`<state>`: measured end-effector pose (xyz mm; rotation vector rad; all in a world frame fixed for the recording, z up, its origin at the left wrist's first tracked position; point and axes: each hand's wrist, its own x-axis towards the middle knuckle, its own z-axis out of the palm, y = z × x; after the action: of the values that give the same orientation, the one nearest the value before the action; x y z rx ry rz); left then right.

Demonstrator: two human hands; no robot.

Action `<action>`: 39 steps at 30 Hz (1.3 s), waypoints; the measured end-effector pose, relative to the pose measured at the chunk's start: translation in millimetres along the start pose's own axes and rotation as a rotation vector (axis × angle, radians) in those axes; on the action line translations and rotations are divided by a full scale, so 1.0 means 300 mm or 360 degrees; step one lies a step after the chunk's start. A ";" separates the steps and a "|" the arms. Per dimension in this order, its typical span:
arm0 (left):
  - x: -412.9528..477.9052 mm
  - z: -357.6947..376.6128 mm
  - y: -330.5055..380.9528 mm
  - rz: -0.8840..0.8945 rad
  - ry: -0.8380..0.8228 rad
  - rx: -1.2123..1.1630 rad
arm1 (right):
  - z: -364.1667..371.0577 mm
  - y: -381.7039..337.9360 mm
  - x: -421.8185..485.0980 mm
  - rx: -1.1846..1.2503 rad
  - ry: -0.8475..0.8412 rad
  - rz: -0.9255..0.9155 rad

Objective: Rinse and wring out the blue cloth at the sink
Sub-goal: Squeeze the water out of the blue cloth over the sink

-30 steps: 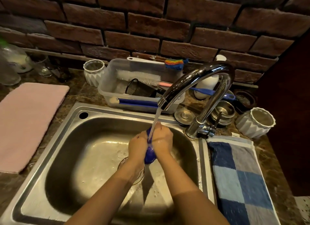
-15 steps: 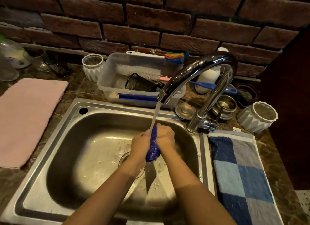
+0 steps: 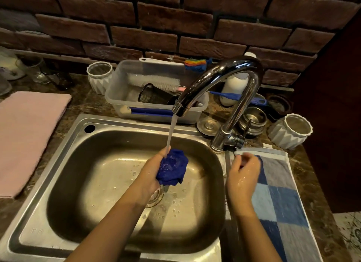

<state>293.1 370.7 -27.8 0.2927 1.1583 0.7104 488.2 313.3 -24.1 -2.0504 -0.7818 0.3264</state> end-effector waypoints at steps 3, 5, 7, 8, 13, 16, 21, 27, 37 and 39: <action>0.003 -0.011 -0.002 0.0012 0.0040 0.0007 | -0.012 0.004 0.114 -0.0057 0.0170 0.0071; 0.002 -0.015 -0.003 0.0006 0.0039 0.0002 | 0.001 0.016 0.173 -0.0036 0.0023 0.0042; -0.002 -0.015 -0.003 0.0010 0.0043 -0.0004 | 0.019 0.019 0.211 0.0011 -0.0191 -0.0022; -0.003 -0.016 -0.003 0.0012 0.0045 -0.0005 | 0.028 0.018 0.226 0.0035 -0.0288 -0.0034; -0.018 -0.012 -0.002 0.0010 0.0073 -0.0019 | 0.056 0.010 0.288 0.0019 -0.0411 -0.0106; -0.027 -0.009 -0.006 0.0027 0.0055 -0.0003 | 0.054 0.022 0.313 0.0028 -0.0452 -0.0090; -0.051 0.019 -0.002 0.0050 0.0043 0.0016 | 0.044 0.005 0.298 -0.0333 -0.0488 -0.0210; -0.099 0.061 0.000 0.0014 0.0047 -0.0153 | 0.029 -0.087 -0.209 -0.0133 -0.0587 -0.0825; -0.129 -0.012 -0.004 0.0385 0.0413 0.0252 | 0.171 -0.138 -0.267 -0.0081 -0.1342 -0.0827; -0.115 -0.018 -0.028 0.0560 0.0544 0.0481 | 0.170 -0.163 -0.264 -0.0206 -0.1340 -0.0785</action>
<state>283.7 341.4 -9.5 0.6603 1.5646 0.9158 382.3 315.7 -18.0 -1.7173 -1.8080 0.8886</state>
